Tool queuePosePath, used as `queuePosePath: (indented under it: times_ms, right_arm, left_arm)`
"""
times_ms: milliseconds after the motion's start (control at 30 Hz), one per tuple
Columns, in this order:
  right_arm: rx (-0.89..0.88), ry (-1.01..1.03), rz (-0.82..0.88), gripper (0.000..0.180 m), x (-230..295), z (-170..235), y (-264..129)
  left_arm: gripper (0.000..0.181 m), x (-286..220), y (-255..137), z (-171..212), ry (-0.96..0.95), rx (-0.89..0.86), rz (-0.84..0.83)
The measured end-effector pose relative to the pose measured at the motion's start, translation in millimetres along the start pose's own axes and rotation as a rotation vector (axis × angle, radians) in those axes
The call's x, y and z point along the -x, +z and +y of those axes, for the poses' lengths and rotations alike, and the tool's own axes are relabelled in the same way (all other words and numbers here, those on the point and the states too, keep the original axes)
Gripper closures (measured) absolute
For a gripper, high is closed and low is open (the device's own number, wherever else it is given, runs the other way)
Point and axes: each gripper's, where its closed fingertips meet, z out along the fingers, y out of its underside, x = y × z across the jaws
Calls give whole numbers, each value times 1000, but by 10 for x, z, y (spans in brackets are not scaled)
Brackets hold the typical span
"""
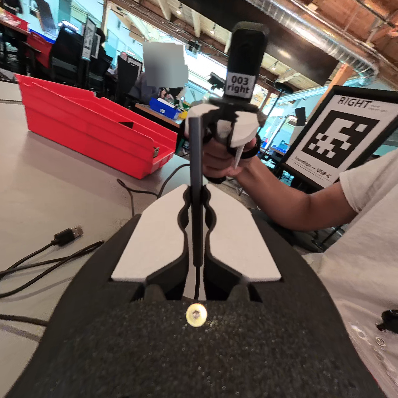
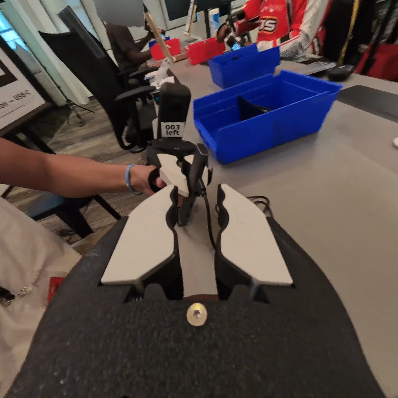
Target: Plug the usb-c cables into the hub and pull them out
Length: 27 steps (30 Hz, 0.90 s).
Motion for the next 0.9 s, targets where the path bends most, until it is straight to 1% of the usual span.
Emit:
queuePosePath:
  times_ms: [133,200,233,367,467,567,700,767,900]
  right_arm:
    - [35,35,-44,151,58,150,202]
    - [24,39,-40,171,45,181,228]
    - [16,44,-48,173,48,189,231]
    - [42,57,-76,174,61,270,230]
    - [107,24,-82,175,104,384,261]
    - [113,31,-82,174,105,396,276]
    - [92,-4,-114,174,155,343,228]
    - [84,-54,-118,174,194,272,185]
    - [83,-64,-135,174,220,236,149]
  left_arm:
    - [171,-84,37,23,1,6,44]
    - [171,-91,48,35,0,10,47]
    - [171,-83,48,40,3,11,42]
    - [170,-38,50,83,52,55,-4]
    - [170,-65,28,-3,79,18,-8]
    - [171,-63,22,9,97,27,-10]
    - [171,-126,36,-11,129,57,19]
    - [171,-186,52,-66,152,42,36]
    - [171,-223,69,-103,144,15,39]
